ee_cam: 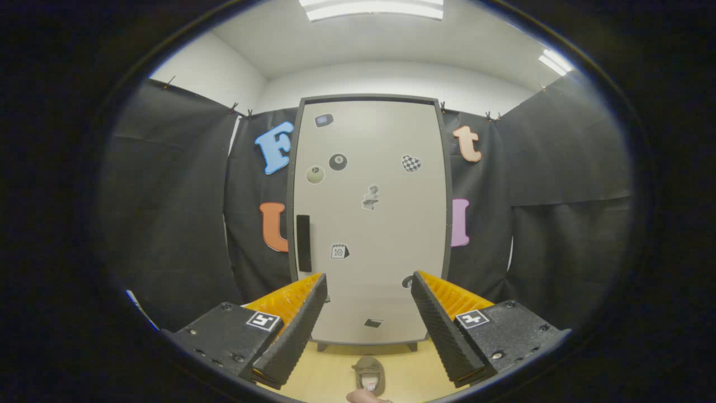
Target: Open the shoe cabinet door, grab the shoes and put them into the shoe cabinet, then close the shoe cabinet door.
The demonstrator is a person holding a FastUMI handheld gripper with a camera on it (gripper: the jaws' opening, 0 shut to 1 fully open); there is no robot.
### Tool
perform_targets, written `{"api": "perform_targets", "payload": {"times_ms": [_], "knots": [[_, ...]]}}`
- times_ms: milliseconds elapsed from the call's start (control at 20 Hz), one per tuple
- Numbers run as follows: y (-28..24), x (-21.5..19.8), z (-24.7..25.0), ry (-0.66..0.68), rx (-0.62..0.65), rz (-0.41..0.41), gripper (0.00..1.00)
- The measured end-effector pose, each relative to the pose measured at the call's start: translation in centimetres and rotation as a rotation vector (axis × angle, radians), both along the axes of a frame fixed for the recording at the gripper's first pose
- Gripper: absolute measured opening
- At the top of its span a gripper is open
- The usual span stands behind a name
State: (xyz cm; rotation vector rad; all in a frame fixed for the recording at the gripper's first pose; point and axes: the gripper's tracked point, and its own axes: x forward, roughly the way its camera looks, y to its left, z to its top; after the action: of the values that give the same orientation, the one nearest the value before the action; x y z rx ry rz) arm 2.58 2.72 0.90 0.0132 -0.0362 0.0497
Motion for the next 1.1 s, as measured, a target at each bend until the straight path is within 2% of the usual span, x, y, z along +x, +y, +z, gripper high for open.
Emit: {"api": "perform_targets", "payload": {"times_ms": [250,550,950,1100], "knots": [[2.0,3.5,0.2,0.028,0.048,0.013,0.99],[8.0,8.8,1.2,0.032,0.071,0.130,0.99],[13.0,16.1,0.9,0.040,0.079,0.144,0.99],[13.5,18.5,0.3,0.069,0.089,0.123,0.99]]}}
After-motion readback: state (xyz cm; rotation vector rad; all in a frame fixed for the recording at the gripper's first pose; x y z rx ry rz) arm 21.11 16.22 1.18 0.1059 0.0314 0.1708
